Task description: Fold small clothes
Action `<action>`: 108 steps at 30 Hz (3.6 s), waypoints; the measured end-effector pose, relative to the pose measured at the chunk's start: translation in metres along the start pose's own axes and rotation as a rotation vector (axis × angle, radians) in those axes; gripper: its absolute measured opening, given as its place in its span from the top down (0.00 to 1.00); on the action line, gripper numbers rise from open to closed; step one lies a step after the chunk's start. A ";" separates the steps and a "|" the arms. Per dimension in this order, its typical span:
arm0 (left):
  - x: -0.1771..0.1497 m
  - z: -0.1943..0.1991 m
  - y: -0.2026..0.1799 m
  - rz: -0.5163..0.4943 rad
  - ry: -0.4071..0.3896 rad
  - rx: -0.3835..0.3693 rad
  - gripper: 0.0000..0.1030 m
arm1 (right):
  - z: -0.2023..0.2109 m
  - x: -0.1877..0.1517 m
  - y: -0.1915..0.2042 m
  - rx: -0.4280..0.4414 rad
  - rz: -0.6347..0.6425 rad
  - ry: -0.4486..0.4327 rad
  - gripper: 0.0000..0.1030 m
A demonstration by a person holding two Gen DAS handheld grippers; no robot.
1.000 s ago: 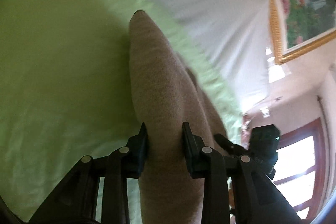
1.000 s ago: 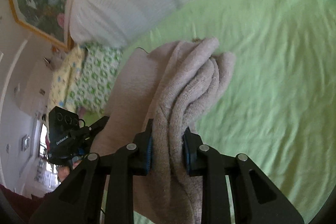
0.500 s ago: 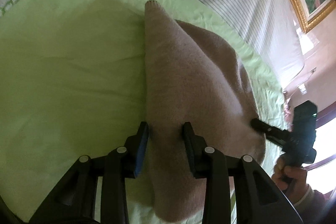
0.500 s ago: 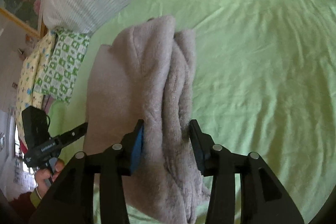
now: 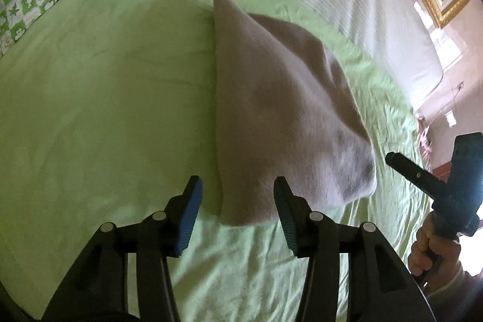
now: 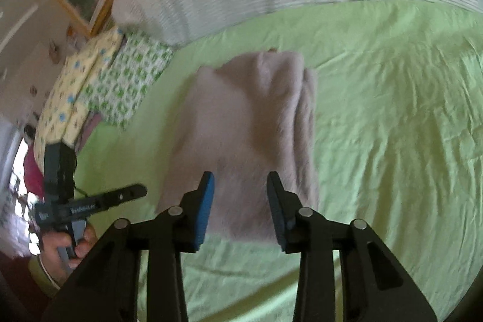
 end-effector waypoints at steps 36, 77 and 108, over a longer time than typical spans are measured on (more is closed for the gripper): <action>-0.035 0.024 -0.015 0.006 -0.083 0.139 0.40 | 0.014 -0.029 -0.013 -0.077 -0.073 0.021 0.54; -0.095 0.109 -0.039 -0.125 -0.294 0.310 0.19 | 0.079 -0.070 0.060 -0.059 0.142 -0.080 0.19; -0.054 0.030 -0.023 -0.145 -0.328 0.358 0.19 | -0.005 -0.064 0.023 -0.244 0.177 -0.054 0.09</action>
Point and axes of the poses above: each gripper's, at about its wrist camera, not at the fingertips, and z roughly against the way its jaws point, y to its left, x to its top, the point moved 8 cm from there along -z, roughly the way its jaws point, and after that the axes turned 8 degrees about z, right-handed, at the moved point
